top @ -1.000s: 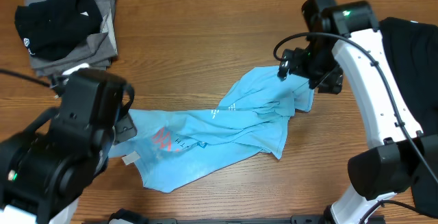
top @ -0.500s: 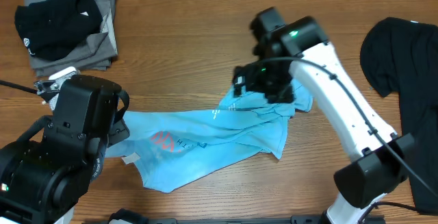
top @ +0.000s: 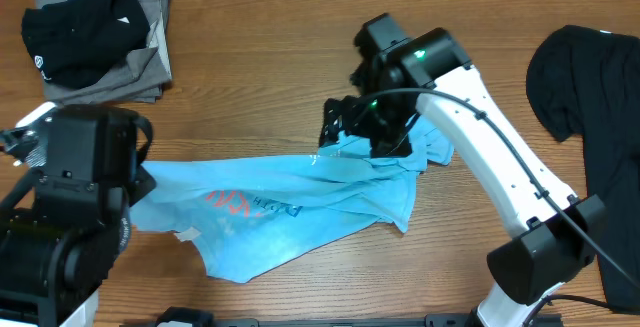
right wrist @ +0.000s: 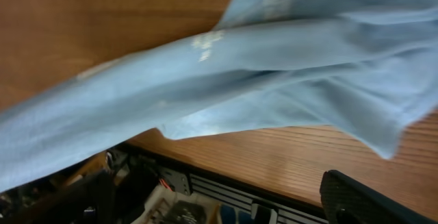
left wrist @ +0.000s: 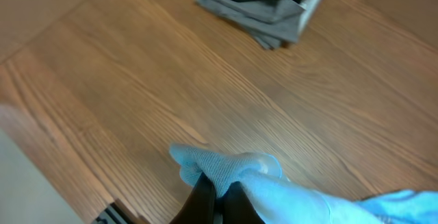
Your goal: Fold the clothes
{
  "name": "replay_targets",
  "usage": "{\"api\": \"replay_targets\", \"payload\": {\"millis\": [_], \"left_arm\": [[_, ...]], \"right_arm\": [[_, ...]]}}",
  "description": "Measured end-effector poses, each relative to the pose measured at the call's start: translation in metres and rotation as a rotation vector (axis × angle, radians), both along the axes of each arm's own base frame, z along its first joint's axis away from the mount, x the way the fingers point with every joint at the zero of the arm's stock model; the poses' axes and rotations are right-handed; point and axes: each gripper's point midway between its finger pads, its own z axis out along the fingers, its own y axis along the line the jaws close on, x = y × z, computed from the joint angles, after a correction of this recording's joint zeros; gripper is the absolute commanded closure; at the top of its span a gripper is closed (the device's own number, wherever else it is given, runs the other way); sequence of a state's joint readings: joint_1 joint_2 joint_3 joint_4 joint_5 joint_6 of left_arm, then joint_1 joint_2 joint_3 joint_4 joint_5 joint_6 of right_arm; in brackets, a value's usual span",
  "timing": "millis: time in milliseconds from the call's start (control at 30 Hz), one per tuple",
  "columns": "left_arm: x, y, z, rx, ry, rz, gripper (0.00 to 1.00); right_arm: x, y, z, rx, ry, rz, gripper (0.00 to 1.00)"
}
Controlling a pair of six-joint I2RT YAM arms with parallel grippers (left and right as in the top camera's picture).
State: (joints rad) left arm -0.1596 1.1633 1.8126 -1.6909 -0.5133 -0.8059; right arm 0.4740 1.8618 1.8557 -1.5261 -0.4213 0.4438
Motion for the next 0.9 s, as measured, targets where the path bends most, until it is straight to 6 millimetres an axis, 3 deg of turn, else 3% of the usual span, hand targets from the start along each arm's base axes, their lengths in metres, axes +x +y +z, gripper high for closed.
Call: {"api": "replay_targets", "payload": {"millis": [133, 233, 467, 633, 900], "left_arm": [[-0.003, 0.009, 0.0, 0.0, 0.0, 0.048, 0.96], [-0.004, 0.014, 0.0, 0.0, 0.0, 0.069, 0.96], [-0.005, 0.016, 0.0, 0.0, 0.0, 0.082, 0.96], [-0.005, 0.016, 0.0, -0.001, 0.0, 0.081, 0.96], [-0.005, 0.014, -0.001, -0.008, 0.003, 0.073, 0.94]], "right_arm": [[0.006, -0.026, -0.001, -0.026, 0.036, -0.066, 0.0], [0.002, -0.032, -0.005, -0.04, 0.062, -0.068, 0.0], [-0.018, -0.029, -0.05, -0.077, 0.138, -0.024, 0.0], [-0.035, -0.05, -0.089, -0.151, 0.218, -0.042, 0.0], [-0.053, -0.073, -0.113, -0.303, 0.245, -0.025, 0.0]]}}
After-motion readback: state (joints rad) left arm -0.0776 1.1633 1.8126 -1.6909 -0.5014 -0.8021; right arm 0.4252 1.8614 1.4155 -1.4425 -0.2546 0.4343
